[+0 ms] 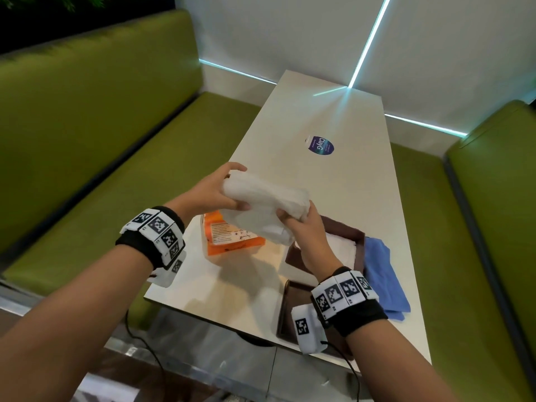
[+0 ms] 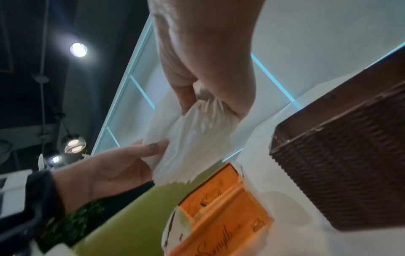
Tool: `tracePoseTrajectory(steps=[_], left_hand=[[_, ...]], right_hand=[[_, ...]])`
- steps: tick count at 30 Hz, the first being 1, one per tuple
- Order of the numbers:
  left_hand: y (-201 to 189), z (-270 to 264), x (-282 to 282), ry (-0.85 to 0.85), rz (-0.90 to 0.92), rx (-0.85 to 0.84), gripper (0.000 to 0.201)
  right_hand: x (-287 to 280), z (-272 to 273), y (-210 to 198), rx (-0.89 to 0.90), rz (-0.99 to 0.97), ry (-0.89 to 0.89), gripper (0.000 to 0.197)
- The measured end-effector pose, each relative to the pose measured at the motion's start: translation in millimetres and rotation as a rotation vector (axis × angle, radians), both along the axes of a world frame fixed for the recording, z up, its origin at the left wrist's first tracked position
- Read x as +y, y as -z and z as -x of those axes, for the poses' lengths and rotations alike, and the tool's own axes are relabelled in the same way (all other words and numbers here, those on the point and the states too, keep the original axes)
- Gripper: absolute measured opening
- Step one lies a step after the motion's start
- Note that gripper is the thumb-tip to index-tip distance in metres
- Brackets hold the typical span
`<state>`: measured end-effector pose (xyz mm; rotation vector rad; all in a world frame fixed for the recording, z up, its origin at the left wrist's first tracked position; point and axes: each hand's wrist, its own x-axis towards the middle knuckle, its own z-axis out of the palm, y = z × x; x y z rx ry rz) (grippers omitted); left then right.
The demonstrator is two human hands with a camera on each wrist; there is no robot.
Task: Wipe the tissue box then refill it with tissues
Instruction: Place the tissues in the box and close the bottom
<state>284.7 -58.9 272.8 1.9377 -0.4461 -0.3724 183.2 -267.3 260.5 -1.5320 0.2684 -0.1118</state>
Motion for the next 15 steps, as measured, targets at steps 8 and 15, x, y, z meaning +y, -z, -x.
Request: tracePoseTrajectory(steps=[8, 15], left_hand=[[-5.7, 30.1, -30.3, 0.111, 0.336, 0.264, 0.069], [12.6, 47.1, -64.4, -0.111, 0.481, 0.376, 0.074]], right_hand=[[-21.1, 7.1, -16.4, 0.024, -0.313, -0.037, 0.046], [-26.2, 19.6, -15.0, -0.11, 0.156, 0.27, 0.053]])
